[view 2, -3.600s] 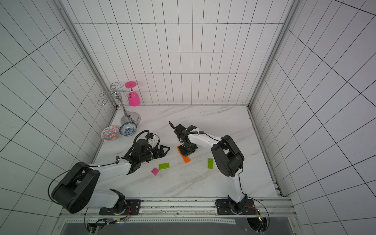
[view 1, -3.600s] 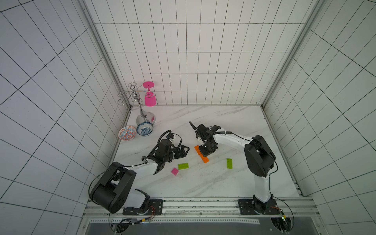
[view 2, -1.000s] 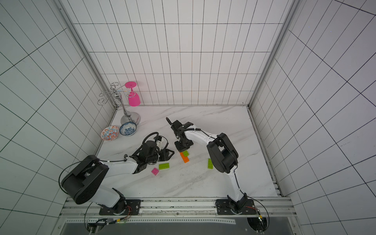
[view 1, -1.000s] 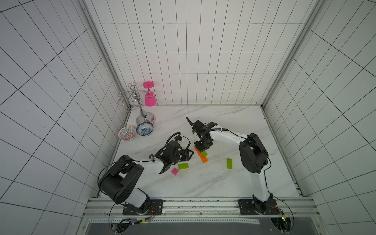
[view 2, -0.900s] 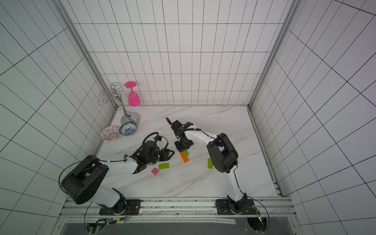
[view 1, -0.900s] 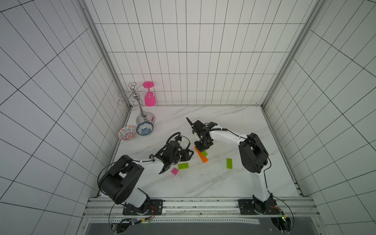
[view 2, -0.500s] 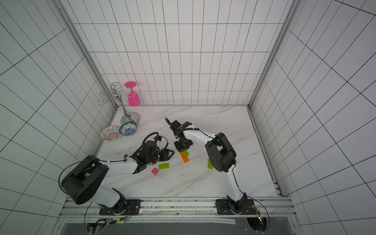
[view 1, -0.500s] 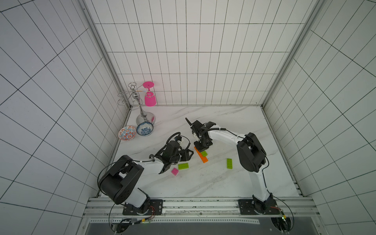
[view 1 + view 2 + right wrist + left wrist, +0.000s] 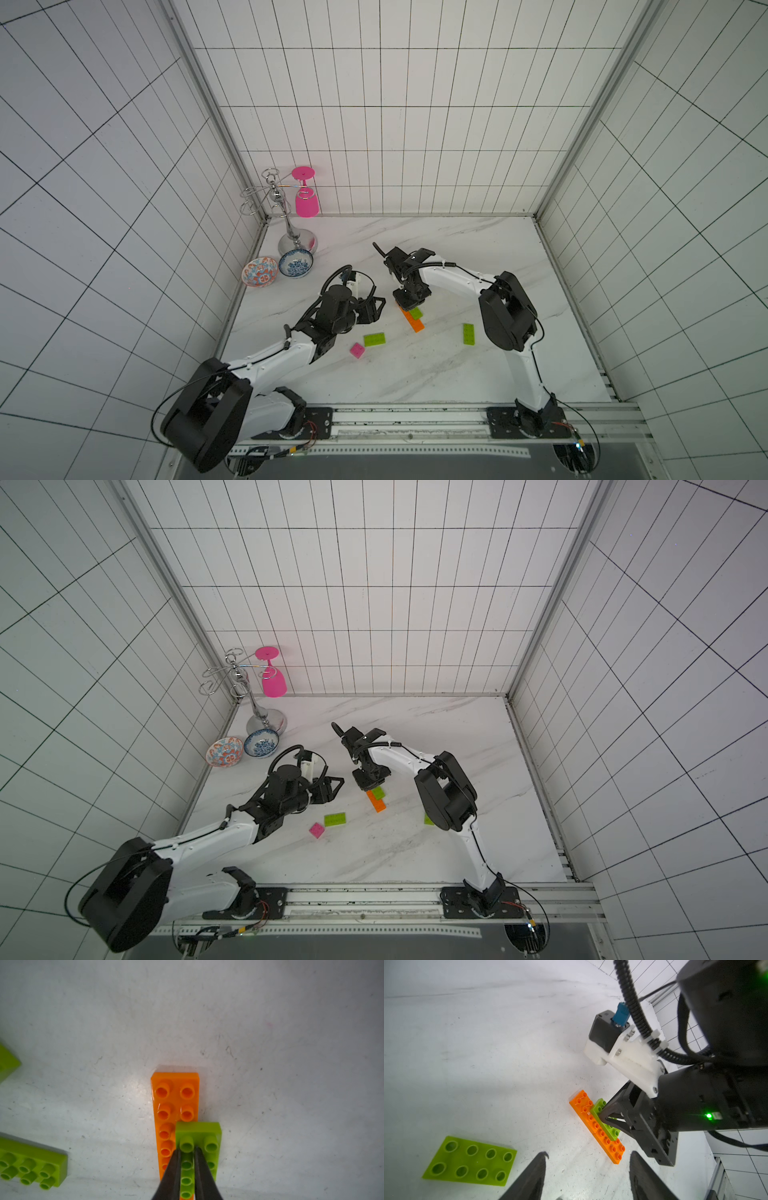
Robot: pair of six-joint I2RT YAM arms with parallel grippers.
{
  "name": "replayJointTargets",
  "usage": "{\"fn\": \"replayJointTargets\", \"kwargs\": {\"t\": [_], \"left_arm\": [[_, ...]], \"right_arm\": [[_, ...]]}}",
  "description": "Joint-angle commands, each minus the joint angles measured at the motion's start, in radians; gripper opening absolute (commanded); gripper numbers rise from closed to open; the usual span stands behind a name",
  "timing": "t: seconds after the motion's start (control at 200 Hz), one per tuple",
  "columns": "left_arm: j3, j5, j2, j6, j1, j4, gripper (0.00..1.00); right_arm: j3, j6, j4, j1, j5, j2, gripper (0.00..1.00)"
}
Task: Assemble a small pinwheel with lego
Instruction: Assemble the lego brick with the lego brick, then move the lego brick at the center of the board.
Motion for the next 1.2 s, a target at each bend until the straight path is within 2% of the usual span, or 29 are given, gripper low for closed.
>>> {"fn": "replayJointTargets", "kwargs": {"t": [0.0, 0.11, 0.23, 0.35, 0.48, 0.57, 0.75, 0.815, 0.91, 0.97, 1.074, 1.194], "left_arm": [[0.008, -0.061, -0.068, 0.034, 0.008, -0.118, 0.74], [0.003, -0.043, -0.104, 0.056, 0.008, -0.134, 0.81], [0.009, -0.037, -0.087, 0.076, -0.021, -0.135, 0.8], [0.026, -0.068, -0.042, 0.09, -0.1, -0.127, 0.8], [0.023, -0.079, 0.01, 0.079, -0.175, -0.099, 0.79], [0.012, -0.092, 0.028, 0.061, -0.213, -0.079, 0.78], [-0.049, -0.113, -0.016, -0.013, -0.206, -0.071, 0.76], [-0.086, -0.094, -0.058, -0.036, -0.166, -0.065, 0.76], [-0.139, -0.02, -0.128, -0.059, -0.064, -0.064, 0.76], [-0.157, -0.003, -0.178, -0.061, 0.001, -0.093, 0.76], [-0.204, 0.035, -0.269, -0.068, 0.148, -0.121, 0.76], [-0.232, 0.121, -0.331, -0.062, 0.315, -0.125, 0.76]], "right_arm": [[0.077, 0.008, 0.0, 0.008, 0.008, -0.084, 0.22], [-0.012, 0.025, 0.05, 0.007, 0.022, -0.199, 0.31], [-0.192, 0.058, 0.119, 0.002, 0.084, -0.342, 0.31], [-0.387, 0.098, 0.164, -0.017, 0.131, -0.48, 0.31], [-0.564, 0.146, 0.176, -0.049, 0.108, -0.608, 0.31], [-0.679, 0.158, 0.242, -0.043, 0.039, -0.683, 0.3], [-0.767, 0.286, 0.374, 0.069, 0.001, -0.715, 0.31], [-0.748, 0.33, 0.413, 0.135, 0.008, -0.685, 0.31], [-0.667, 0.353, 0.42, 0.243, 0.07, -0.597, 0.29], [-0.607, 0.366, 0.419, 0.287, 0.066, -0.526, 0.26], [-0.503, 0.393, 0.421, 0.341, 0.058, -0.422, 0.22], [-0.406, 0.406, 0.426, 0.366, 0.017, -0.33, 0.22]]}}
